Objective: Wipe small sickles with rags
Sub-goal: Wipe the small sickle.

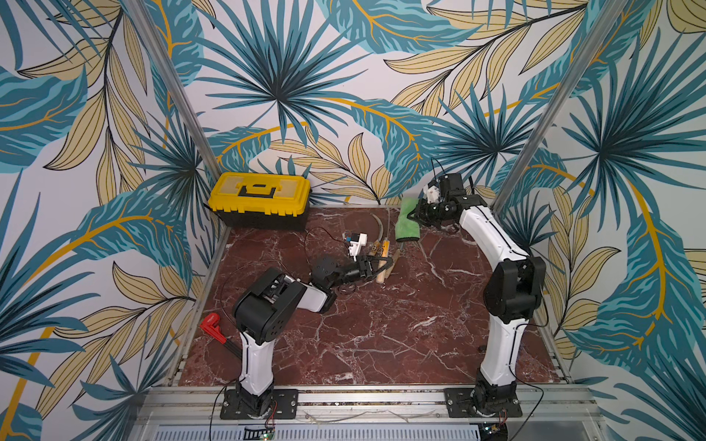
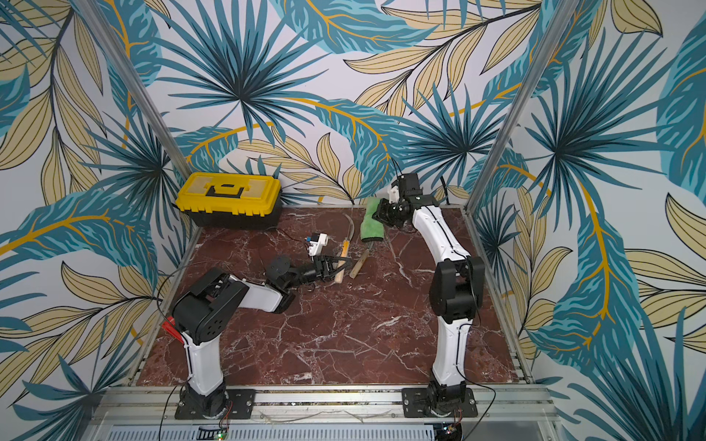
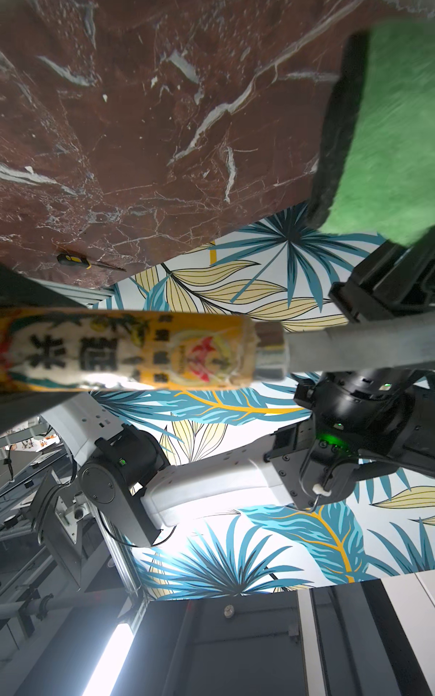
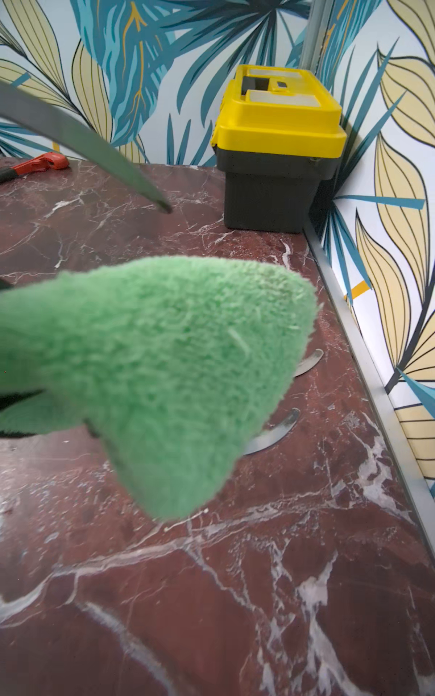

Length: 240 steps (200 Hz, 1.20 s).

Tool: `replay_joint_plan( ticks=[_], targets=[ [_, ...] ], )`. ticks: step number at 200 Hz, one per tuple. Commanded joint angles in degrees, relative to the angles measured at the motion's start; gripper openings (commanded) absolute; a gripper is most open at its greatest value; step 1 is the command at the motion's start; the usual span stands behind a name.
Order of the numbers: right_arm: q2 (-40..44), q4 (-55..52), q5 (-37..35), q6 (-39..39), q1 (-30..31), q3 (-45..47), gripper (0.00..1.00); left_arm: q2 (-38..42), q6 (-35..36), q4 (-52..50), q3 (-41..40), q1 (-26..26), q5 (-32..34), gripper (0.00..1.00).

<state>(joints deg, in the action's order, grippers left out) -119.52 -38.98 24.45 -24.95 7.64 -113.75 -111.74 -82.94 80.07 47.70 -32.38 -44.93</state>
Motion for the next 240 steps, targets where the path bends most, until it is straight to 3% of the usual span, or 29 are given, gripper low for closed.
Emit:
replay_joint_plan(
  ticks=[1,62,144,240],
  targets=[
    [-1.39,3.12,4.53,-2.60,0.01,-4.17,0.03,1.19,0.67,1.31,-0.59,-0.18,0.37,0.00],
    [-5.10,7.61,13.25,-3.66,0.01,-7.80,0.03,0.12,0.06,1.31,0.42,-0.86,0.37,0.00],
    [1.07,18.31,25.44,-3.14,1.44,0.24,0.03,-2.07,-0.43,1.31,2.00,-1.81,0.13,0.00],
    [13.72,20.35,26.46,-1.48,6.56,15.56,0.03,-5.54,-0.14,1.31,6.53,-1.04,-0.87,0.00]
  ],
)
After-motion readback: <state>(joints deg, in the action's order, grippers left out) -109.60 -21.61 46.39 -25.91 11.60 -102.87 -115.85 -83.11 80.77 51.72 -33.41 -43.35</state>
